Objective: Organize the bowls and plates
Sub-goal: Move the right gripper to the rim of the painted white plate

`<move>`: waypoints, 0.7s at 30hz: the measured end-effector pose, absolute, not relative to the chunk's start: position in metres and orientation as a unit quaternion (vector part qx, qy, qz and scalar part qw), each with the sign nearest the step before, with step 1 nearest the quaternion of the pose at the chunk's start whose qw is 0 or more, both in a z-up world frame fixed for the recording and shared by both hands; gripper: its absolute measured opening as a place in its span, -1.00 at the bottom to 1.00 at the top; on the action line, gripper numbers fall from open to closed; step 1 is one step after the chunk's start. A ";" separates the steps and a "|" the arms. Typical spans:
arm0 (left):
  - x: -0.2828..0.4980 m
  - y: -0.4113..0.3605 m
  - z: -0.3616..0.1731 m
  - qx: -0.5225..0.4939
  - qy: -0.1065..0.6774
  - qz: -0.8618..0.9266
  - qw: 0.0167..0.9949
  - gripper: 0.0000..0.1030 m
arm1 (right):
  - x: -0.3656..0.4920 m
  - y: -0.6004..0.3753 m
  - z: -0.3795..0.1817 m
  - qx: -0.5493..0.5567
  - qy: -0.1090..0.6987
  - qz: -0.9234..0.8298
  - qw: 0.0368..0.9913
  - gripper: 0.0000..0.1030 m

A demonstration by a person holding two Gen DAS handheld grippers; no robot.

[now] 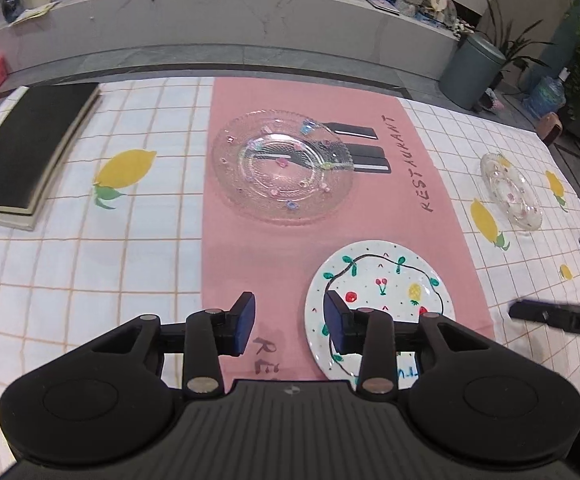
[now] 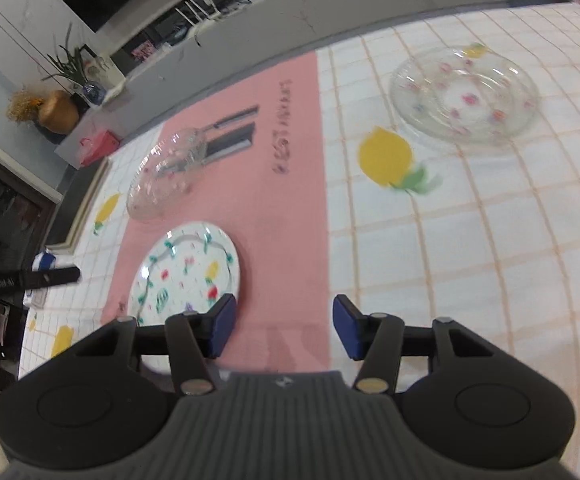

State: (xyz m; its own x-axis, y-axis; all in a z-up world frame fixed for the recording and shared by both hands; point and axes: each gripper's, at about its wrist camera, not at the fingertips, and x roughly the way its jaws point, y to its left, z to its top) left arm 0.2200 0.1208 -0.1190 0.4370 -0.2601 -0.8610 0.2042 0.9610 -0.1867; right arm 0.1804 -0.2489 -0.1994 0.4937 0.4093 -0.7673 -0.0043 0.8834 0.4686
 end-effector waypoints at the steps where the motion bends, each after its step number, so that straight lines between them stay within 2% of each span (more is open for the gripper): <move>1: 0.222 0.120 -0.123 -0.026 0.511 -0.145 0.847 -0.14 | 0.186 -0.246 -0.201 0.203 0.482 0.126 0.843 0.03; 5: 0.229 0.118 -0.144 -0.030 0.510 -0.167 0.843 -0.14 | 0.204 -0.235 -0.211 0.198 0.482 0.136 0.843 -0.04; 6: 0.231 0.118 -0.150 -0.037 0.513 -0.173 0.840 -0.14 | 0.206 -0.233 -0.215 0.204 0.485 0.140 0.839 -0.14; 10: 0.233 0.120 -0.170 -0.049 0.521 -0.186 0.832 -0.14 | 0.206 -0.222 -0.228 0.207 0.495 0.159 0.829 -0.33; 14: 0.230 0.127 -0.178 -0.074 0.516 -0.200 0.830 -0.14 | 0.204 -0.216 -0.235 0.205 0.497 0.163 0.827 -0.40; 18: 0.226 0.131 -0.182 -0.088 0.508 -0.208 0.831 -0.14 | 0.204 -0.215 -0.240 0.229 0.500 0.176 0.817 -0.60; 21: 0.226 0.134 -0.184 -0.106 0.505 -0.213 0.830 -0.17 | 0.202 -0.215 -0.242 0.236 0.496 0.179 0.816 -0.61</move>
